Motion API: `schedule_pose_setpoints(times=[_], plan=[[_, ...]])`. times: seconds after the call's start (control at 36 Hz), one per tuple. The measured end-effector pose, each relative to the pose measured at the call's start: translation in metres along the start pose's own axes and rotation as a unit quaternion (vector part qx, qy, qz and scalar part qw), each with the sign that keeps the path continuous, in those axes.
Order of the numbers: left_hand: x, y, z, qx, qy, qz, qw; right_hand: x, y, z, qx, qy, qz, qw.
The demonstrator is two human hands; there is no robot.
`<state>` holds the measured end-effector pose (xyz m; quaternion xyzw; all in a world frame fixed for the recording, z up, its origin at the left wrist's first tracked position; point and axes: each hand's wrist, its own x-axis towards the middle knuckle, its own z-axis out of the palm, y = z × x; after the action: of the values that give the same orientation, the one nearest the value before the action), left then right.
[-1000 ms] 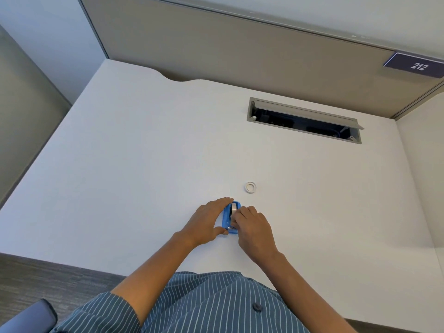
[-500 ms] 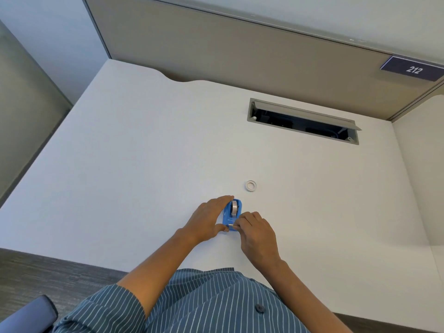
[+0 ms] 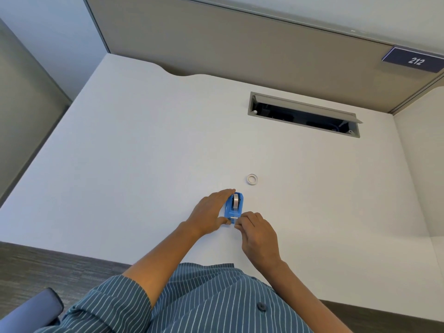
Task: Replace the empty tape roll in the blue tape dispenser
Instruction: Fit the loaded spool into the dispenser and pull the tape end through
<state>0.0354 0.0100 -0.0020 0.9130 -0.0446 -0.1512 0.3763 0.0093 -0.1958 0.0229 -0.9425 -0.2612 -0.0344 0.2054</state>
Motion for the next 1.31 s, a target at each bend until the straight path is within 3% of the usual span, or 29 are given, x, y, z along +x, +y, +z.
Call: schedule_pose_setpoints(times=[0.69, 1.31], plan=[[0.004, -0.005, -0.004, -0.013, -0.013, -0.001, 1.000, -0.013, 0.002, 0.028, 0.009, -0.005, 0.036, 0.999], [0.005, -0.006, -0.005, -0.004, -0.014, 0.006, 1.000, -0.003, 0.003, 0.030, -0.068, -0.034, 0.024, 0.997]])
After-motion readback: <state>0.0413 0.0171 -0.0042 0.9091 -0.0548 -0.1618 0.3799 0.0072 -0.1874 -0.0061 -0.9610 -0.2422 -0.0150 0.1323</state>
